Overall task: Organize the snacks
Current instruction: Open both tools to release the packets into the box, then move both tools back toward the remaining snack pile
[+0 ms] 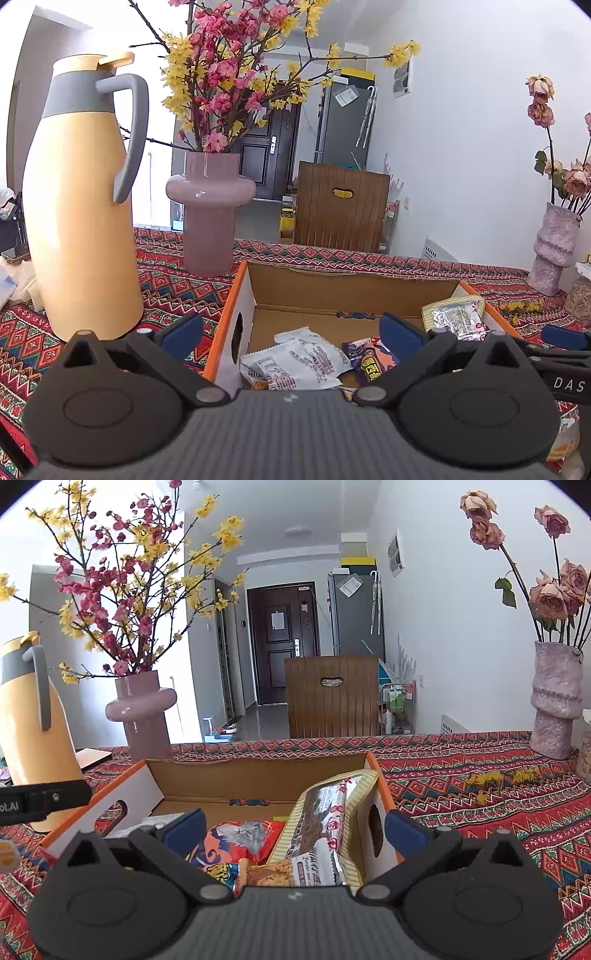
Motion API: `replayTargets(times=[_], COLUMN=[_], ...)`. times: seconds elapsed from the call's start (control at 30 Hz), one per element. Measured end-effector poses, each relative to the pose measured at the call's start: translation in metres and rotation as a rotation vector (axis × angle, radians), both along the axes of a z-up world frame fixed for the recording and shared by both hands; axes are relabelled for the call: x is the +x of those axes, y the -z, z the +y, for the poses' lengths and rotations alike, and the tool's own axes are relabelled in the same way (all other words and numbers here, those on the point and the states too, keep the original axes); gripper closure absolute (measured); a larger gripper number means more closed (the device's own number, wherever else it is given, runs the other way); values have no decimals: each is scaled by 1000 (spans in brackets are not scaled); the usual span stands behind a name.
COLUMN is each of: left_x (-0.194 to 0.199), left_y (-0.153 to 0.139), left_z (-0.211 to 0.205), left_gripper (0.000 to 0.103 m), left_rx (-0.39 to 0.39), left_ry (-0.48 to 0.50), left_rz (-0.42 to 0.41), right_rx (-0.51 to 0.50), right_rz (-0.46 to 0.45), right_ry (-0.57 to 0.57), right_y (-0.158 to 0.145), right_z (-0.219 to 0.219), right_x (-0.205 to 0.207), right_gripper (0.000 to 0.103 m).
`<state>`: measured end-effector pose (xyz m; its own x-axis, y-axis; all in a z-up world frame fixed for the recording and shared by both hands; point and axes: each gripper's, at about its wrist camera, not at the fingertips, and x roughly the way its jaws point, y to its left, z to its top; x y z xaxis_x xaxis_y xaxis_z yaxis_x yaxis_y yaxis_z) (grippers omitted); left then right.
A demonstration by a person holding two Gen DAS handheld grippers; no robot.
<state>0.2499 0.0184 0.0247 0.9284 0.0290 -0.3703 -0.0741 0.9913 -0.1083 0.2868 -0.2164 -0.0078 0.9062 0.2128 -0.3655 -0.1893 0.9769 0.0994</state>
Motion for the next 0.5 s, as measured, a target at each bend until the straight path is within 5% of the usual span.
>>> replayTargets(times=[0.5], left_x=[-15], left_y=[-11], left_z=[-3], left_gripper=[0], left_rx=[-15], left_ry=[-4], left_rz=[-64], right_rx=[1], right_rz=[-47], right_ry=[-6], right_y=[-11], right_z=[-1], right_x=[-13], right_gripper=[0])
